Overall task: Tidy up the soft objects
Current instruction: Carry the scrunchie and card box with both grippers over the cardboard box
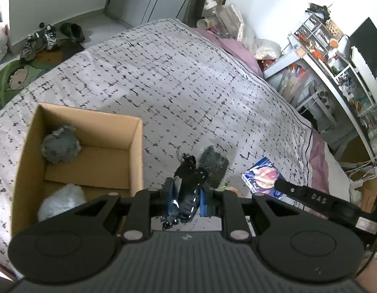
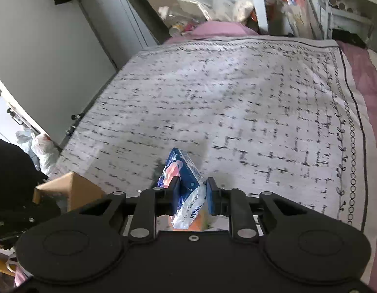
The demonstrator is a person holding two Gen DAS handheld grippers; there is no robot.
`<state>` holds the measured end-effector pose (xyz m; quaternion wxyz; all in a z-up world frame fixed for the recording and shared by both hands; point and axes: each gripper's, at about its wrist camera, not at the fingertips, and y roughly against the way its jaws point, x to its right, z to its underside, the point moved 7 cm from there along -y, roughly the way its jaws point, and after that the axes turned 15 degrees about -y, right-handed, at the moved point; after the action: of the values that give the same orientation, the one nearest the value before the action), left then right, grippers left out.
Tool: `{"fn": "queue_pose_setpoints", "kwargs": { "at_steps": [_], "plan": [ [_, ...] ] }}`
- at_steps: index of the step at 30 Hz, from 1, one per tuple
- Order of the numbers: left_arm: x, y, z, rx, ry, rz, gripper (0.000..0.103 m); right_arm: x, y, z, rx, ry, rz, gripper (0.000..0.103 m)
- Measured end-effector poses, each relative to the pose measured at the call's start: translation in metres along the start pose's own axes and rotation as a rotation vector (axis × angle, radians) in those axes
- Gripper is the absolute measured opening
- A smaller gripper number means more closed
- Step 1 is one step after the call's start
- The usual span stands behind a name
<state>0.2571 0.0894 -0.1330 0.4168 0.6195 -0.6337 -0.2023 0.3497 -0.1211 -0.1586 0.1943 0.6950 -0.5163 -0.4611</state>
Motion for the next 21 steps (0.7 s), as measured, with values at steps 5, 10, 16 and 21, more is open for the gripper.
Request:
{"fn": "queue_pose_setpoints", "kwargs": {
  "at_steps": [5,10,16,21],
  "plan": [
    [-0.021,0.013,0.001,0.010,0.016,0.002,0.019,-0.034,0.006,0.008,0.005,0.015,-0.031,0.021],
    [-0.051,0.024,0.004,0.012,0.034,-0.011,0.019,-0.070,0.005,0.023,-0.005,0.024,-0.071,0.021],
    [-0.091,0.033,0.008,0.014,0.078,-0.028,0.019,-0.110,-0.002,0.042,-0.029,0.056,-0.104,0.021],
    [-0.120,0.036,0.012,0.011,0.107,-0.030,0.019,-0.134,-0.010,0.056,-0.052,0.067,-0.118,0.021]
  ]
}}
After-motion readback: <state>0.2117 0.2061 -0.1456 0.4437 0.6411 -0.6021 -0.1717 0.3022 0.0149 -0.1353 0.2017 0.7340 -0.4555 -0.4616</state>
